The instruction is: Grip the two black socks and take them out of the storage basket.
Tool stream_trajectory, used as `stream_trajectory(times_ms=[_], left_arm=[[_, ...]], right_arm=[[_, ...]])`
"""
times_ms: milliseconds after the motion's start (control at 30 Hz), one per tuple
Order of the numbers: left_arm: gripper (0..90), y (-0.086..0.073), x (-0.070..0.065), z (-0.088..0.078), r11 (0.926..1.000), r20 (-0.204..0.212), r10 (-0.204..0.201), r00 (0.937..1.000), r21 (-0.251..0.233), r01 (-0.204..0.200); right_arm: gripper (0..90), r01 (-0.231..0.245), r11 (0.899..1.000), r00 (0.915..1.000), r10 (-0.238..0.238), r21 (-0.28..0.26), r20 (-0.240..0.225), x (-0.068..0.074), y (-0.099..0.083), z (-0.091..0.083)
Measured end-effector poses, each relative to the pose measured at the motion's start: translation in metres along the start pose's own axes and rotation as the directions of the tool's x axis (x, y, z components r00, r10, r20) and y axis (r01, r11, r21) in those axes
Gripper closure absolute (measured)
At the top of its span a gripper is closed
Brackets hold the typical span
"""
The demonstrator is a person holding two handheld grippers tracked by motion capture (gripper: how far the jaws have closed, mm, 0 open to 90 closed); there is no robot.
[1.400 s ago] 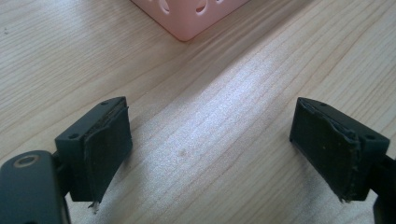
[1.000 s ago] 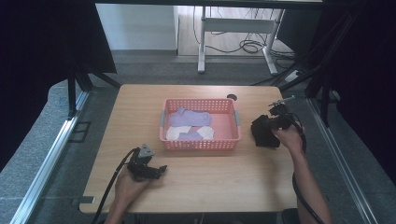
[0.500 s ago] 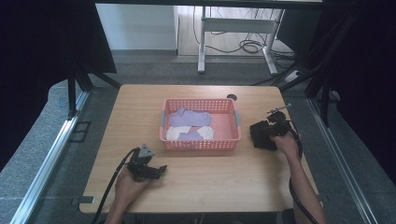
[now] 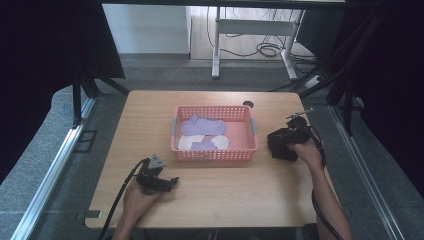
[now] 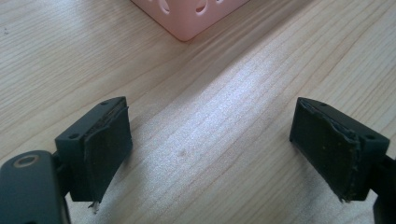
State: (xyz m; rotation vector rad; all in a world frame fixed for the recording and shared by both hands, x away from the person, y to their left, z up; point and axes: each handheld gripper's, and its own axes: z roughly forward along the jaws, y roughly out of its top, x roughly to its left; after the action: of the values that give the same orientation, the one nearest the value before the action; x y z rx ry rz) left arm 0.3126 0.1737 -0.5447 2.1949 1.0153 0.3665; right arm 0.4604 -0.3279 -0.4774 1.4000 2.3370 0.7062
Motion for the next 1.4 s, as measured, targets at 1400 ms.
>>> stream_trajectory(times_ms=[1400], left_arm=[[12.6,0.000,0.000,0.000,1.0000,0.000,0.001,1.0000,0.001,-0.001]], right_arm=[[15.5,0.150,0.984,0.9841,-0.158,-0.101,-0.081,0.074,-0.015,-0.049]])
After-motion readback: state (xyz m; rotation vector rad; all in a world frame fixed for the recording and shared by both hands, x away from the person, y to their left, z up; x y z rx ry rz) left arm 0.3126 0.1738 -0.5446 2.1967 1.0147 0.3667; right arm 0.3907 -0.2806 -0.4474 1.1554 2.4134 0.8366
